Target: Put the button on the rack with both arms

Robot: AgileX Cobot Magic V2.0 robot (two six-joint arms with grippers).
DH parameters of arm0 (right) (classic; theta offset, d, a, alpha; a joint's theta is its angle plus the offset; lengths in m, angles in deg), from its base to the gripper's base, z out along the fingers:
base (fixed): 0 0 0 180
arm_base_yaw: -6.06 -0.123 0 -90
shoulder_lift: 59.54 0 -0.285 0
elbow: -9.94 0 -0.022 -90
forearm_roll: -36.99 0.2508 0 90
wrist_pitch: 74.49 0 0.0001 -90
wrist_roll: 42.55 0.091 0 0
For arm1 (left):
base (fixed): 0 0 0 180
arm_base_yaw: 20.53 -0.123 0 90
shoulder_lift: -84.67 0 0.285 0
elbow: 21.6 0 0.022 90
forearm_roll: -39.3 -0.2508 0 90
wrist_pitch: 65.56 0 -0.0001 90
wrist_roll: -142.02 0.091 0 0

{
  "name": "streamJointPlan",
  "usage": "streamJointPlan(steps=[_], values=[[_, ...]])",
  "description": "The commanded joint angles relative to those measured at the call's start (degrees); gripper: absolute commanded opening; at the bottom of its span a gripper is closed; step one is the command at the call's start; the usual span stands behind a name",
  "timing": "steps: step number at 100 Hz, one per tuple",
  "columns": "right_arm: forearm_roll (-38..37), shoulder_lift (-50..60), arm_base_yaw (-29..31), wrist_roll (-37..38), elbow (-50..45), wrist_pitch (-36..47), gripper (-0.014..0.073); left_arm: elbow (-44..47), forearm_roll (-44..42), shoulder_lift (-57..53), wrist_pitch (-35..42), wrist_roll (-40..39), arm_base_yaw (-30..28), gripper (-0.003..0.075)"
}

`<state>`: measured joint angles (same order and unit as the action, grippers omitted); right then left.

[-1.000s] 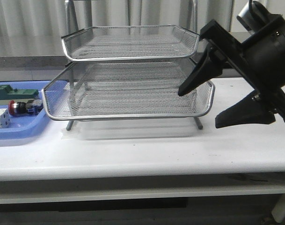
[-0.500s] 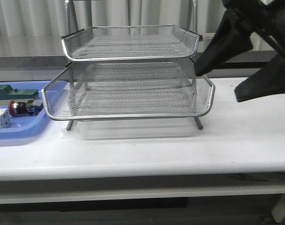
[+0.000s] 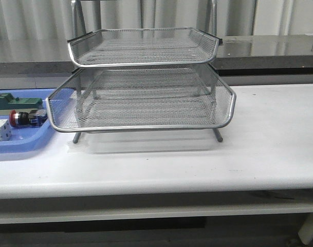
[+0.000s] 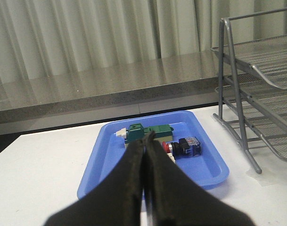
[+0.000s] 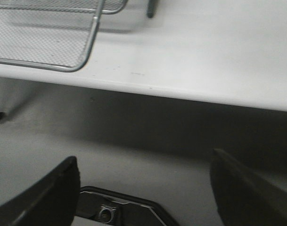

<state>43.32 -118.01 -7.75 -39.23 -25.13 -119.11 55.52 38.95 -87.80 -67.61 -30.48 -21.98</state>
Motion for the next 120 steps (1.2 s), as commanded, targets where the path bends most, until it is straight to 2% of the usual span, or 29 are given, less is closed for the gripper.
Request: streamJointPlan(steps=[1, 35, 47, 61, 81, 90, 120], values=[[-5.73, 4.92, 0.10, 2.92, 1.31, -0.95, 0.0570, 3.12, 0.01, -1.80, 4.63, -0.69, -0.21, -0.0021], [-7.59, 20.40, 0.10, 2.92, 1.39, -12.79, 0.0570, 3.12, 0.01, -1.80, 4.63, -0.69, -0.21, -0.0021], [-8.36, 23.81, 0.10, 2.92, 1.39, -15.70, 0.0541, 3.12, 0.35, -1.80, 4.63, -0.69, -0.21, -0.0021], [-8.79, 26.26, 0.10, 2.92, 1.39, -17.15, 0.0393, 3.12, 0.35, -1.80, 4.63, -0.69, -0.21, -0.0021], [-9.83, 26.91, 0.10, 2.92, 1.39, -17.39, 0.0048, 3.12, 0.35, -1.80, 4.63, -0.69, -0.21, -0.0021], [-10.12, 26.91, 0.10, 2.92, 1.39, -17.39, -0.0071, 3.12, 0.35, -1.80, 4.63, -0.69, -0.21, -0.0021], [-10.27, 26.91, 0.10, 2.87, 1.39, -17.39, -0.0071, 3.12, 0.35, -1.80, 4.63, -0.69, -0.21, -0.0021]])
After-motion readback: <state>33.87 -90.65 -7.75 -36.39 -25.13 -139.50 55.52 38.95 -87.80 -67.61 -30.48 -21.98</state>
